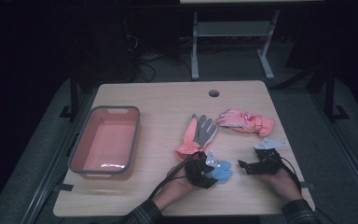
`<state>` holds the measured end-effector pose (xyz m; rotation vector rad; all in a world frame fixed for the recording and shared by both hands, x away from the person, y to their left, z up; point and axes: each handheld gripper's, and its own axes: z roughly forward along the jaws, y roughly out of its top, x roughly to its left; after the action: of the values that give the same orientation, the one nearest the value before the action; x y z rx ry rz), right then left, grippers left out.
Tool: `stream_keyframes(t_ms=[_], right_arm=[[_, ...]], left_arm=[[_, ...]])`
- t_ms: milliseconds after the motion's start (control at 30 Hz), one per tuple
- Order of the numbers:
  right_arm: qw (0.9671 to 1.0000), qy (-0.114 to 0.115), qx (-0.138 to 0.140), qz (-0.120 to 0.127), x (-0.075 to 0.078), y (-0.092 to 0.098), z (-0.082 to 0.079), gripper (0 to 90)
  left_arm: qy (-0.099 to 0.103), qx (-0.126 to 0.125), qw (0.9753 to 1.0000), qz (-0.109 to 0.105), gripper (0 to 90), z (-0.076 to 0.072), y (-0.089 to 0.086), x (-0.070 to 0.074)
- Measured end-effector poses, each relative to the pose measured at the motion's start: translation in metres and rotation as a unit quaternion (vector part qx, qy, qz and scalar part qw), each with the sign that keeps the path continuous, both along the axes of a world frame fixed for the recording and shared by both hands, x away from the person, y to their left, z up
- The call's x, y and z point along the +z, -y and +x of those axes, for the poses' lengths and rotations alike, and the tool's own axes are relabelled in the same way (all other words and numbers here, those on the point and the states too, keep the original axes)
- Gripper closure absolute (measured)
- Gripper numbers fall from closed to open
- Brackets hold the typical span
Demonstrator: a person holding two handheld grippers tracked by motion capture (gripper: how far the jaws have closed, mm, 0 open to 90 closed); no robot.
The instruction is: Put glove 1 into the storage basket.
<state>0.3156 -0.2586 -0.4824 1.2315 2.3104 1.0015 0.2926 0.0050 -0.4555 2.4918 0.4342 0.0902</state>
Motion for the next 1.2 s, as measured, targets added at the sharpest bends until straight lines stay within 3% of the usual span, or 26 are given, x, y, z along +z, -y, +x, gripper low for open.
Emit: stream_keyframes(t_ms=[167,300,367,500,633,900,1200], right_arm=[[1.0,0.0,0.0,0.0,0.0,0.0,0.0,10.7],[1.0,0.0,0.0,0.0,0.0,0.0,0.0,10.7],[1.0,0.0,0.0,0.0,0.0,0.0,0.0,10.7],[1.0,0.0,0.0,0.0,0.0,0.0,0.0,10.7],[1.0,0.0,0.0,0.0,0.0,0.0,0.0,10.7],[1.0,0.0,0.0,0.0,0.0,0.0,0.0,10.7],[1.0,0.0,0.0,0.0,0.0,0.0,0.0,10.8]], left_arm=[[-0.013,-0.008,0.9999,-0.002,72.3,0.003,-0.003,0.001],[-0.022,0.003,0.9996,-0.017,73.9,0.003,-0.003,0.0],[-0.025,-0.003,0.9996,-0.013,74.4,0.005,-0.004,0.001],[-0.044,0.003,0.9986,-0.03,75.3,0.006,-0.006,0.004],[-0.05,0.003,0.9981,-0.037,75.5,0.006,-0.008,0.006],[-0.062,-0.002,0.9964,-0.058,75.6,0.007,-0.014,0.025],[-0.058,0.008,0.9955,-0.075,75.6,0.015,-0.03,0.048]])
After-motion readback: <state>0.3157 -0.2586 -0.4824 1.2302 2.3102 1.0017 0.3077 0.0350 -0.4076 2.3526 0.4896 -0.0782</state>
